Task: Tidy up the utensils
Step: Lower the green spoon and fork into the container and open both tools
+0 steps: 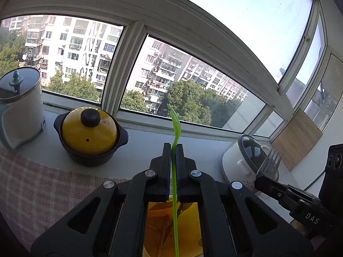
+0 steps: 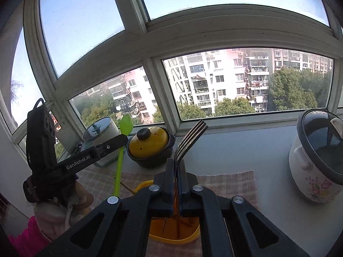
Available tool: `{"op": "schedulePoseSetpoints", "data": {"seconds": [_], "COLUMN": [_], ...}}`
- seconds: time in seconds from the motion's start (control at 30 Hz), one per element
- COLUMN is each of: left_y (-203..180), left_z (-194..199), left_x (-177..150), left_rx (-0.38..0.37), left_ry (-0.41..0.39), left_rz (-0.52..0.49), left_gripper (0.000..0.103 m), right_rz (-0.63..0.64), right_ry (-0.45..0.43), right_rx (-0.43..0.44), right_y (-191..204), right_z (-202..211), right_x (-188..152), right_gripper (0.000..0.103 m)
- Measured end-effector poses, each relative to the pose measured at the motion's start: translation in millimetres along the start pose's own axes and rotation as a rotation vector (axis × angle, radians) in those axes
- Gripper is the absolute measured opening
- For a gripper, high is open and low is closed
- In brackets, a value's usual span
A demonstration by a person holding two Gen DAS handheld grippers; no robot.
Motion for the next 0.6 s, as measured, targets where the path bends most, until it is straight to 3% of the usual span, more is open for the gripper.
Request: {"op": "schedulePoseSetpoints", "data": {"seconds": [0.4, 0.6], "left_y": [-3.1, -4.1], "left_z": [-11.2, -14.5], "left_x": [-2.2, -8.6], "left_rx": [0.004, 0.017], "left_ry": [-0.026, 0.017], "left_rz": [-0.040, -0.072], "left_gripper": [0.001, 0.001], "right_rz": [0.019, 0.009], "right_ry": [0.050, 0.067], "right_rx": [0.012, 0.018], "right_y": [-0.8, -2.7], "right_z": [-30.4, -36.5], "right_x": [-0.9, -5.4], "right_gripper": [0.000, 0.000]}}
Point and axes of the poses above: each gripper's, at about its wrist camera, not at the fingertips, and z roughly against the way its jaws point, y to its left, x to its top, the point moved 2 cm from there along -z, roughly the way its jaws point, and after that the axes turned 3 degrees about -x, right-handed, at the moved point
